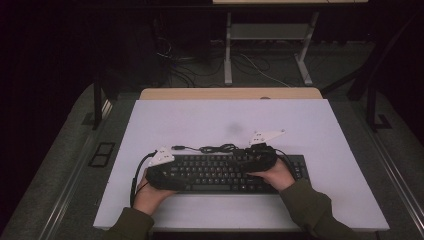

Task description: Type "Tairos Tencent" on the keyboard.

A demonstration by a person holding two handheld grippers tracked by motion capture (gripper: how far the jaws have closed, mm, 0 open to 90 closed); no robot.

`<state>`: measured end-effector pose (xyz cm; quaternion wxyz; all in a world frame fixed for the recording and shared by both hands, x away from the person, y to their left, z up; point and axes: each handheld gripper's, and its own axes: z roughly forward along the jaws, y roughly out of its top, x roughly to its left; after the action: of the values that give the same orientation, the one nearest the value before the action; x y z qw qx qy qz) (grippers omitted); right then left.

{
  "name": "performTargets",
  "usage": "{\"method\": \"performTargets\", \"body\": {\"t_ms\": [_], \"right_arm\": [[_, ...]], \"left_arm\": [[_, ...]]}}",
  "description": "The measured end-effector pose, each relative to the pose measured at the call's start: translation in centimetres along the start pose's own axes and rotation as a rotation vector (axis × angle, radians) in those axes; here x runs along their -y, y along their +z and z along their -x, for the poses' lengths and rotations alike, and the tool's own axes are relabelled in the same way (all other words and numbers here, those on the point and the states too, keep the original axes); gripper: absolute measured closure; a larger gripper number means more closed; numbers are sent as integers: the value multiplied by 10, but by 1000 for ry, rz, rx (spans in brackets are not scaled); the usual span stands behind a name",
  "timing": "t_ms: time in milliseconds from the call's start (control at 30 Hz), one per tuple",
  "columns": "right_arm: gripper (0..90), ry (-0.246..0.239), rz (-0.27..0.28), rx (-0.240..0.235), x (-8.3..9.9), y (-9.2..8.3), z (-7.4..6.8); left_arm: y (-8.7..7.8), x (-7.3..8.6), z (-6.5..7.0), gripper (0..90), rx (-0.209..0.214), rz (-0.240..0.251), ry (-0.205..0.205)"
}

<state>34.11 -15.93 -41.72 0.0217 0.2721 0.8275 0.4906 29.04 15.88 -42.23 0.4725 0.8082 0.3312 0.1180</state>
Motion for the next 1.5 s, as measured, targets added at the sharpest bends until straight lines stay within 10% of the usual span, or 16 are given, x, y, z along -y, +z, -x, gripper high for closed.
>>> {"method": "performTargets", "body": {"t_ms": [533,1500], "right_arm": [[889,-34,-62,-29,-4,19,-6],[894,-54,-167,-14,1,36,-8]], "left_arm": [[6,0,3,0,-2,-9,0],[7,2,3,0,8,-5,5]]}}
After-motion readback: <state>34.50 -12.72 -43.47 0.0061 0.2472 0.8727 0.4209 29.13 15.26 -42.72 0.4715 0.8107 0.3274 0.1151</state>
